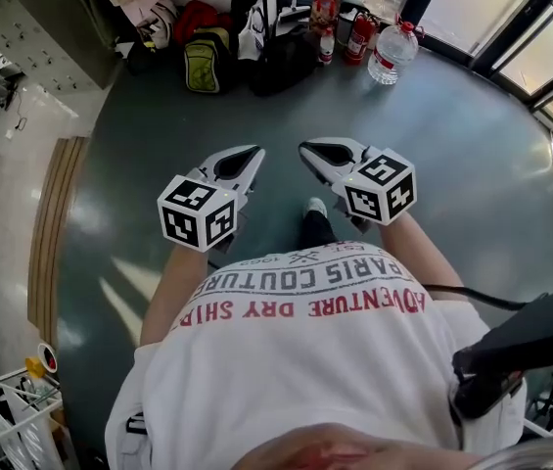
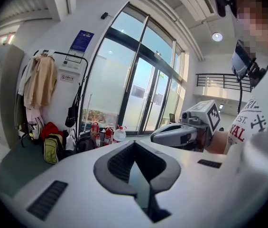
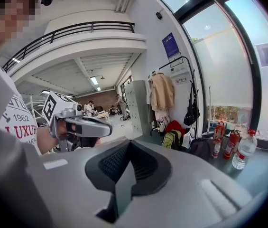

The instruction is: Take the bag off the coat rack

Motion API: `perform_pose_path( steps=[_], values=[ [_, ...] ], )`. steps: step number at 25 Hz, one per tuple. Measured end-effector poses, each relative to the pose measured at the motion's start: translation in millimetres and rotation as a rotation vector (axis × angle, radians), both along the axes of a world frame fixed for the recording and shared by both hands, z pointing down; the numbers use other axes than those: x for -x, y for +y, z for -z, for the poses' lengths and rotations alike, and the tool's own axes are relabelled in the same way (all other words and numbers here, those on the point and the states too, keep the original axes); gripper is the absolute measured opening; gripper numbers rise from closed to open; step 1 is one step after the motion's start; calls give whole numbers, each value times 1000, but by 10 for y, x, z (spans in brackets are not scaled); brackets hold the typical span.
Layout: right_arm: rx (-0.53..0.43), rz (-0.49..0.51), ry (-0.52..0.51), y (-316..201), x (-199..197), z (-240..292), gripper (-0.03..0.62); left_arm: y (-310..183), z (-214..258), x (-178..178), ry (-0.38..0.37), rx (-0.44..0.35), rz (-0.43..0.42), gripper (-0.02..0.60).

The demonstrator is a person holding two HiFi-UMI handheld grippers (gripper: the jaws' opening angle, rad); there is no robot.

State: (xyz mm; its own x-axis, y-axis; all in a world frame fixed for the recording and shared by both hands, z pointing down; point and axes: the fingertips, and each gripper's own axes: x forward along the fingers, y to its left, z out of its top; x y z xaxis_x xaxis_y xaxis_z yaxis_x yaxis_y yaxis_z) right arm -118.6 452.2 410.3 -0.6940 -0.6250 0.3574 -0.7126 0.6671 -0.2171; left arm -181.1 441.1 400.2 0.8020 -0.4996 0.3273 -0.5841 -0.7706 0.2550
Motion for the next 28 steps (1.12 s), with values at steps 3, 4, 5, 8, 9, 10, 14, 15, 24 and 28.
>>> perform_pose_path(
  steps=[3, 4, 5, 8, 9, 10, 14, 15, 24, 28],
  values=[
    [8, -19, -25, -432, -211, -48, 2, -369, -78, -167, 14, 22, -4, 3],
    [16, -23, -34, -605, -284, -91, 2, -507, -125, -219, 16, 34, -7, 3],
    [25, -27, -40, -797, -356, -149, 2, -661, -185, -265, 11, 44, -7, 3],
    [45, -29, -66, -1534, -551, -326, 2, -1314, -353, -371, -24, 63, 19, 2],
    [48, -26, -77, -1804, -620, -365, 2, -1581, -390, -418, -30, 72, 35, 2],
    [47, -23, -84, -2074, -703, -389, 2, -1859, -410, -483, -33, 81, 51, 2],
    [20, -34, -84, -3102, -1165, -353, 2, -2905, -346, -950, -35, 57, 55, 3],
    [10, -38, -86, -3317, -1280, -314, 2, -3101, -312, -1095, -38, 38, 36, 3],
    [-103, -76, -103, -4528, -2013, 367, 2, -4319, 327, -1737, 48, -67, 14, 3],
    [-143, -101, -106, -4970, -2113, 433, 2, -4965, 513, -1656, 60, -132, 84, 3]
  ],
)
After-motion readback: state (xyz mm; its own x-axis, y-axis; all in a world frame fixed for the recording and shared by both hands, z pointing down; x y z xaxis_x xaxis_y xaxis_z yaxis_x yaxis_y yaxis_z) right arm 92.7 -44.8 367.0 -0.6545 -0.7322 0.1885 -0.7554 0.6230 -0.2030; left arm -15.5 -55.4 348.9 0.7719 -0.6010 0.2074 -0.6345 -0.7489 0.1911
